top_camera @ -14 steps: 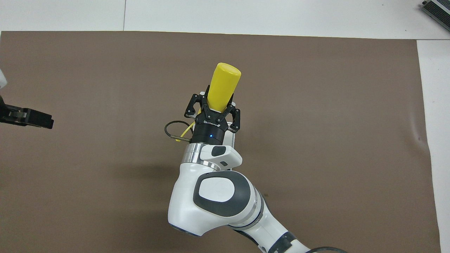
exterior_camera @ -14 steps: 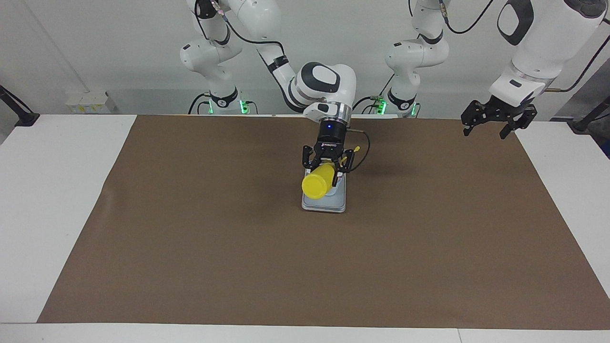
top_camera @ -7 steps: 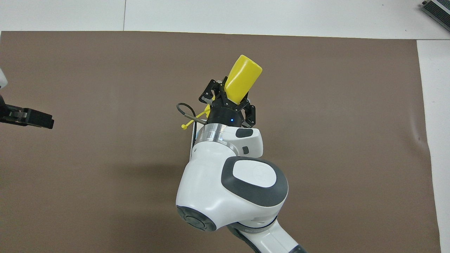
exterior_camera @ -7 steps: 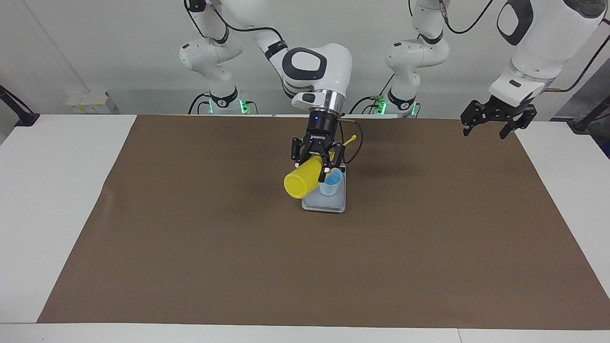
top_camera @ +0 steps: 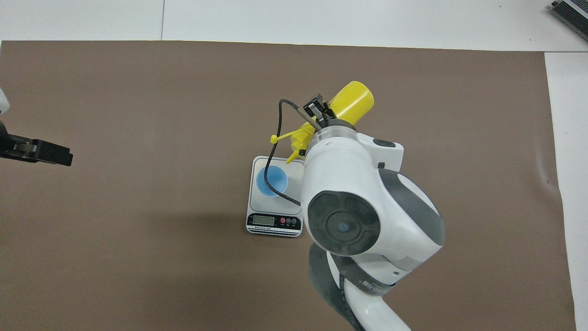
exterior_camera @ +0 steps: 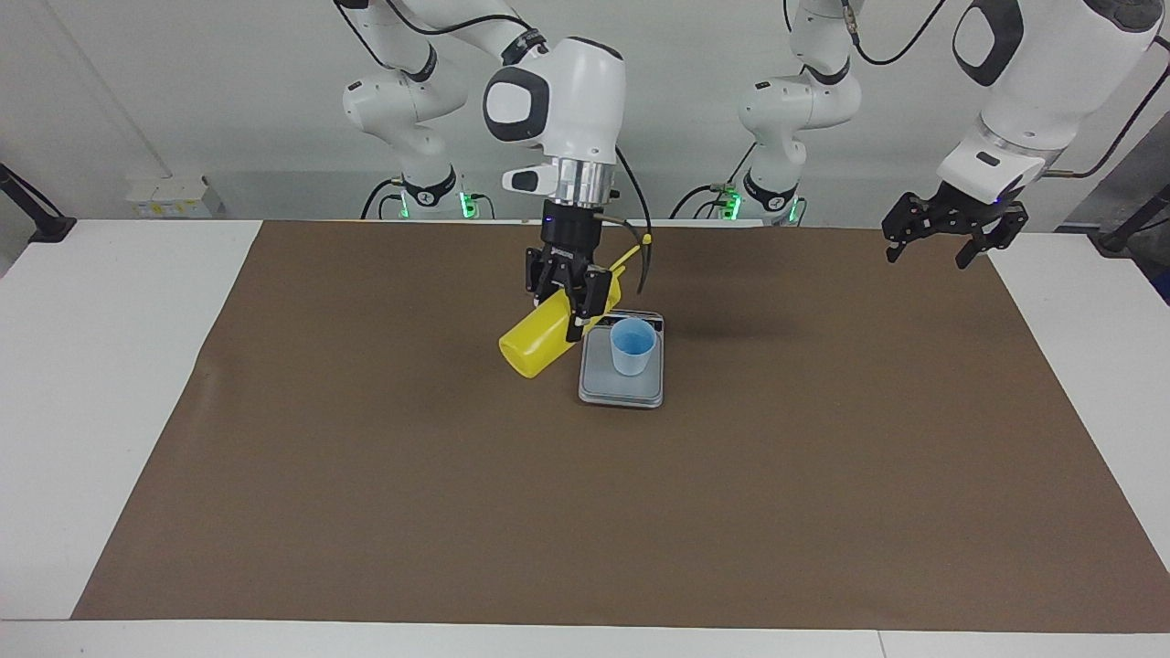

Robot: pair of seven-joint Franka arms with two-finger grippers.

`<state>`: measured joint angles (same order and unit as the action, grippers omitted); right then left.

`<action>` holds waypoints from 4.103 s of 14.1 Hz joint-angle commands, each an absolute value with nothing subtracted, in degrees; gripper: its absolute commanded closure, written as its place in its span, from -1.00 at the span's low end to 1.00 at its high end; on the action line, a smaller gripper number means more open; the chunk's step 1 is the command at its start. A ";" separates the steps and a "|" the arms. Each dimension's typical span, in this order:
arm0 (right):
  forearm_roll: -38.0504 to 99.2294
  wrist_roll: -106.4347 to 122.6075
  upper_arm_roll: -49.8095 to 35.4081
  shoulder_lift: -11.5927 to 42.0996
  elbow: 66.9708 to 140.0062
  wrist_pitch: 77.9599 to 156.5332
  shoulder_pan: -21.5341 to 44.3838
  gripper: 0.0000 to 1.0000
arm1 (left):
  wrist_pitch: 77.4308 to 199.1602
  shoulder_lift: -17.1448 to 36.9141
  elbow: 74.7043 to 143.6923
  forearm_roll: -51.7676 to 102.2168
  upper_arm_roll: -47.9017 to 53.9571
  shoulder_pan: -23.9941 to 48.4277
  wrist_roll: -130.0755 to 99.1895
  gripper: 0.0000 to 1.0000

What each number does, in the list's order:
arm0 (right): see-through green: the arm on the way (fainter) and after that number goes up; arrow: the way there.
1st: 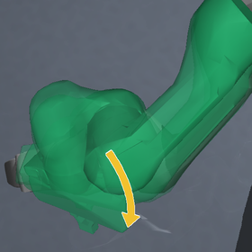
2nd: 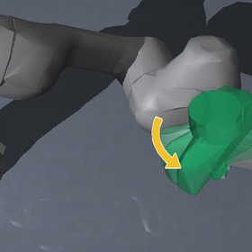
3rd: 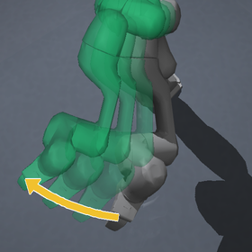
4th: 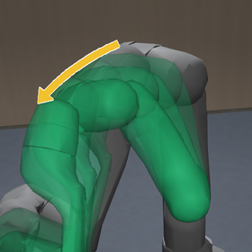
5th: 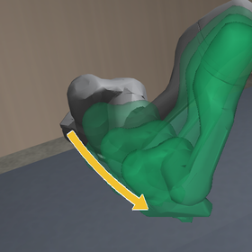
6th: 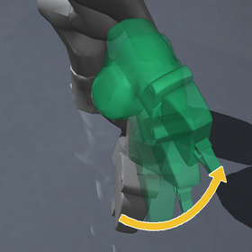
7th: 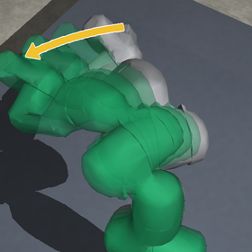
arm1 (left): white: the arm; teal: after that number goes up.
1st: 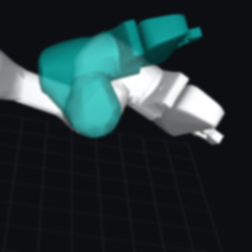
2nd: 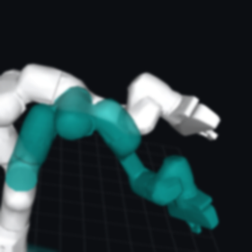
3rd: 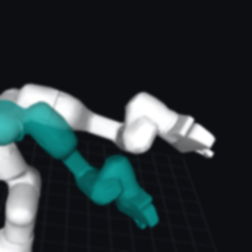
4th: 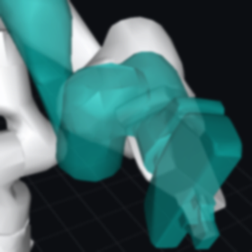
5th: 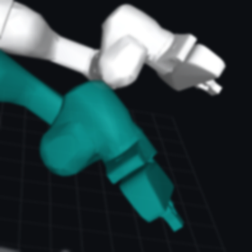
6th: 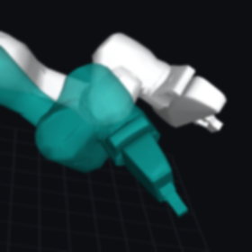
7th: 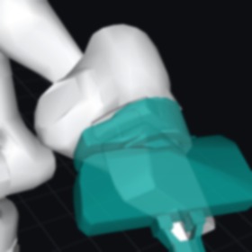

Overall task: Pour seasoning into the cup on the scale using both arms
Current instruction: 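Turn the bottle upright and carry it back with the right gripper, then lower the bottle onto the table and open the right gripper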

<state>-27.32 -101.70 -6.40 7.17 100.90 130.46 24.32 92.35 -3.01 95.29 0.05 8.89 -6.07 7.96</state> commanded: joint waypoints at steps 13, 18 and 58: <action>27.29 -84.75 -6.68 4.66 107.04 120.33 2.48 1.00 | 92.81 -3.60 95.54 0.79 8.53 -5.27 7.29 -1.00; 35.31 -80.51 -6.68 5.53 112.49 118.30 -5.34 1.00 | 92.73 -3.60 95.62 0.79 8.61 -5.27 7.38 -1.00; 21.13 -56.25 -6.59 0.63 115.84 115.14 -18.46 -1.00 | 92.99 -3.60 95.80 0.97 8.70 -5.27 7.29 -1.00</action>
<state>26.33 -57.98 -5.78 3.95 115.66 115.62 -18.44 92.43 -3.01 95.29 0.11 9.00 -5.71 7.96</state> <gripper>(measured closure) 0.000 0.000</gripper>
